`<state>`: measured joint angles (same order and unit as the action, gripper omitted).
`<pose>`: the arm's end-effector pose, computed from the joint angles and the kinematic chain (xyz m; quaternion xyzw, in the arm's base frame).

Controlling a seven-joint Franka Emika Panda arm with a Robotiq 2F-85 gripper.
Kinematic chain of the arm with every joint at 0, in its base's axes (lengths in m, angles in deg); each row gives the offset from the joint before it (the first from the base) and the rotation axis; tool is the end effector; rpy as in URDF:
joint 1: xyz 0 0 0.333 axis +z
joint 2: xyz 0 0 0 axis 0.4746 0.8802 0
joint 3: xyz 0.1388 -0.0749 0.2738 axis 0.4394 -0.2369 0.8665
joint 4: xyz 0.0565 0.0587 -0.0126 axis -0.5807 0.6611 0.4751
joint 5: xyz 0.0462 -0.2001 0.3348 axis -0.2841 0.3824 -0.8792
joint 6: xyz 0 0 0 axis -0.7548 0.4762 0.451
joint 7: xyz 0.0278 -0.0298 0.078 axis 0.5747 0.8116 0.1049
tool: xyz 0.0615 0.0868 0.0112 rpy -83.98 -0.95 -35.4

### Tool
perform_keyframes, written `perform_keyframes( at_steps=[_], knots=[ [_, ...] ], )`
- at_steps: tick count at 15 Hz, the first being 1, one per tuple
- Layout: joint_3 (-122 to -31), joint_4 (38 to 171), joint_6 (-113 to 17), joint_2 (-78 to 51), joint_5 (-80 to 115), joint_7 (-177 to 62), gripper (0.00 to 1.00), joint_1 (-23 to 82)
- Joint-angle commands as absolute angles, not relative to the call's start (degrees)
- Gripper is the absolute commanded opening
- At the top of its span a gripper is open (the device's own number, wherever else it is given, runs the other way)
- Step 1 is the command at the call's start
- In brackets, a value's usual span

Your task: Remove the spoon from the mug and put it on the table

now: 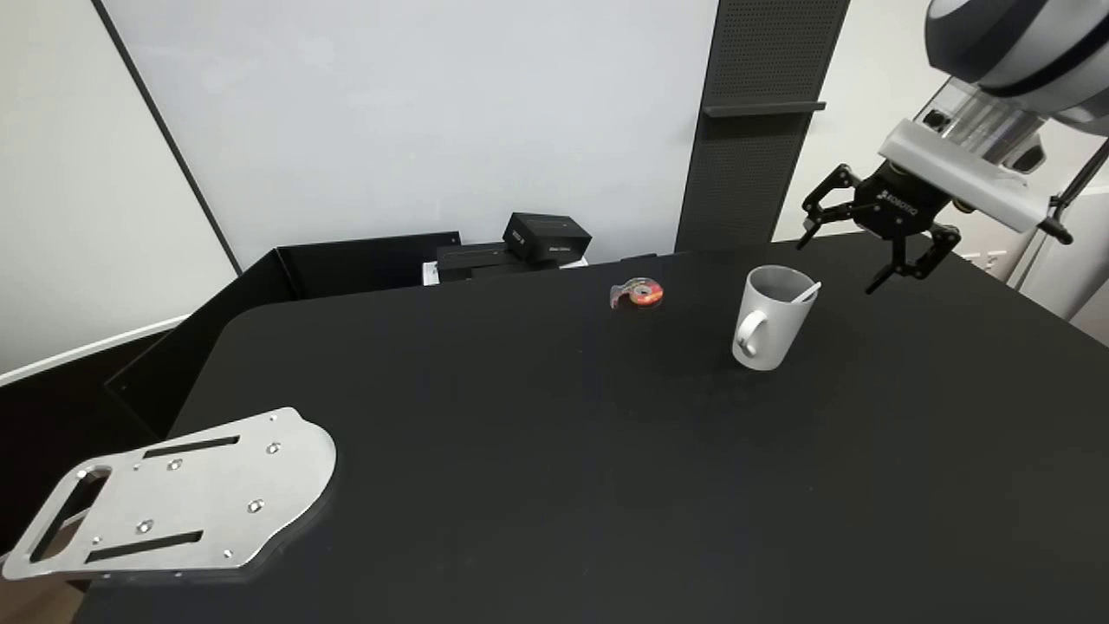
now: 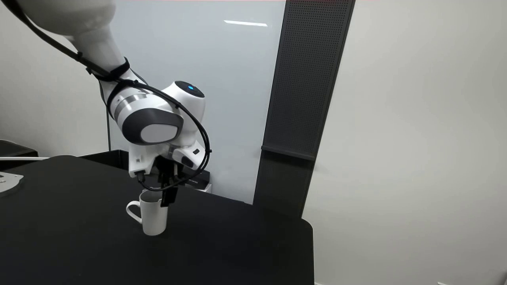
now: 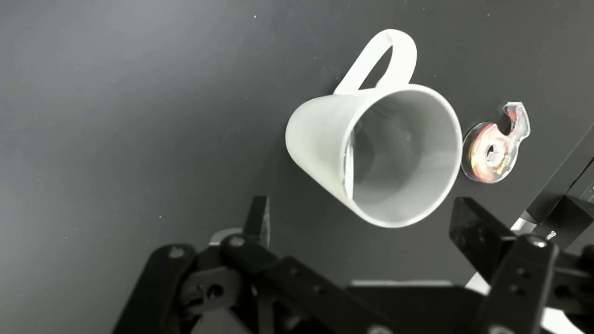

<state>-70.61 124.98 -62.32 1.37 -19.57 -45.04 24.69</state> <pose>0.6202 -0.0350 0.1968 -0.8987 0.4027 -0.0191 0.1725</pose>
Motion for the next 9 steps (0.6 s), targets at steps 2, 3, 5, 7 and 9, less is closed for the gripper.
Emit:
perform_keyframes(
  at_steps=[2,3,5,7,9],
  knots=[
    [-70.5,124.9,-62.3,1.3,-19.2,-44.7,1.00,24.6],
    [-70.5,124.9,-62.3,1.3,-19.1,-44.6,1.00,24.6],
    [-70.5,124.9,-62.3,1.3,-19.1,-44.5,1.00,24.6],
    [-70.5,125.1,-63.0,1.3,-19.1,-44.8,1.00,24.7],
    [-70.1,125.1,-63.4,1.2,-19.8,-45.3,1.00,24.4]
  ],
)
